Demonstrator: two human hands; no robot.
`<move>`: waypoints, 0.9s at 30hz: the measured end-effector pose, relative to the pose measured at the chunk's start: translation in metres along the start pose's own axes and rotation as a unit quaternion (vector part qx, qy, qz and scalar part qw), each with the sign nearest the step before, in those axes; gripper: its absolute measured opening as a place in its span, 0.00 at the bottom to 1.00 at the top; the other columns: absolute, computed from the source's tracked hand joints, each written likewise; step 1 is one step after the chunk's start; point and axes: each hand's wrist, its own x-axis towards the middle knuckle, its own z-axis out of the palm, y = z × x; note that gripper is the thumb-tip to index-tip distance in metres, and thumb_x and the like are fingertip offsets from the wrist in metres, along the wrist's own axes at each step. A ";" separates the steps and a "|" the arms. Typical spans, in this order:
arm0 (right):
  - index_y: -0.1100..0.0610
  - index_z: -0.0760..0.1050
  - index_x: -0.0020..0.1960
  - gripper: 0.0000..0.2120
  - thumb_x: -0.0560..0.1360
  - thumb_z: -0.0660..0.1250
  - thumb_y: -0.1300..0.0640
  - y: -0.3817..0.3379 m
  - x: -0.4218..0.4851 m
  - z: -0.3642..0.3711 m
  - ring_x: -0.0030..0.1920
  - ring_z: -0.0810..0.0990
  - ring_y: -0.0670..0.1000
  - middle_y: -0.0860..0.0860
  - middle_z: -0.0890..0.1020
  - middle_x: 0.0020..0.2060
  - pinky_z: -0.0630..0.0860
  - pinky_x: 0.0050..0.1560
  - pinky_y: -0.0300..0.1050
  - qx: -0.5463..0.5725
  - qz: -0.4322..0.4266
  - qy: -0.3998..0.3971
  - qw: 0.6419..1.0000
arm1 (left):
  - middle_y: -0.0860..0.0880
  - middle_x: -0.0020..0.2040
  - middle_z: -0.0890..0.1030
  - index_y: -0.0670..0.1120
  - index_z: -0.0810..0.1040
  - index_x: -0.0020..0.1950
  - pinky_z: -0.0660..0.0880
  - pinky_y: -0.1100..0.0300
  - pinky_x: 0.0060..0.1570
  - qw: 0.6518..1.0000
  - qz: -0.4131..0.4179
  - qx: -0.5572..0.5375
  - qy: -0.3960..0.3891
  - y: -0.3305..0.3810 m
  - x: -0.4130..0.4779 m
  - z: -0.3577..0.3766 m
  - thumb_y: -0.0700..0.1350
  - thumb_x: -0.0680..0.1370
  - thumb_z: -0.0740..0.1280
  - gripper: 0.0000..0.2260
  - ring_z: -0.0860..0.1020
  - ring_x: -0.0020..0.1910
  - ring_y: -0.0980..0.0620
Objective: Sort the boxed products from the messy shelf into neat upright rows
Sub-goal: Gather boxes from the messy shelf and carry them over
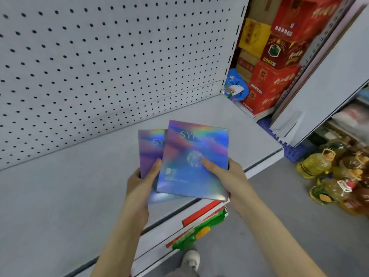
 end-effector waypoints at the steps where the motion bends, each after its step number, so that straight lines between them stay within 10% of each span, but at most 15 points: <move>1: 0.55 0.80 0.52 0.13 0.68 0.77 0.59 -0.003 0.015 -0.004 0.43 0.86 0.50 0.50 0.87 0.44 0.81 0.37 0.40 0.002 0.008 -0.002 1.000 | 0.48 0.43 0.85 0.44 0.82 0.47 0.76 0.55 0.44 0.999 -0.002 0.012 0.047 0.001 0.012 0.008 0.51 0.73 0.72 0.11 0.82 0.41 0.47; 10: 0.59 0.79 0.58 0.14 0.73 0.71 0.62 -0.069 0.162 -0.054 0.49 0.83 0.57 0.61 0.84 0.54 0.79 0.51 0.55 -0.107 -0.045 -0.087 0.989 | 0.42 0.43 0.73 0.29 0.73 0.50 0.65 0.52 0.43 0.984 0.100 0.057 0.135 0.013 0.094 0.024 0.43 0.79 0.66 0.15 0.69 0.43 0.48; 23: 0.60 0.73 0.65 0.18 0.76 0.67 0.66 -0.094 0.327 -0.057 0.57 0.78 0.54 0.59 0.80 0.61 0.75 0.60 0.53 -0.105 -0.126 -0.159 0.973 | 0.43 0.49 0.78 0.42 0.77 0.52 0.71 0.48 0.51 0.969 0.135 0.006 0.205 0.028 0.158 0.048 0.39 0.79 0.66 0.03 0.74 0.48 0.47; 27: 0.52 0.76 0.58 0.13 0.75 0.69 0.64 -0.087 0.345 -0.050 0.54 0.79 0.50 0.54 0.81 0.56 0.76 0.59 0.51 -0.139 -0.166 -0.167 0.962 | 0.51 0.41 0.83 0.48 0.79 0.47 0.74 0.55 0.48 0.954 0.163 0.142 0.207 0.043 0.176 0.038 0.35 0.73 0.72 0.09 0.78 0.41 0.52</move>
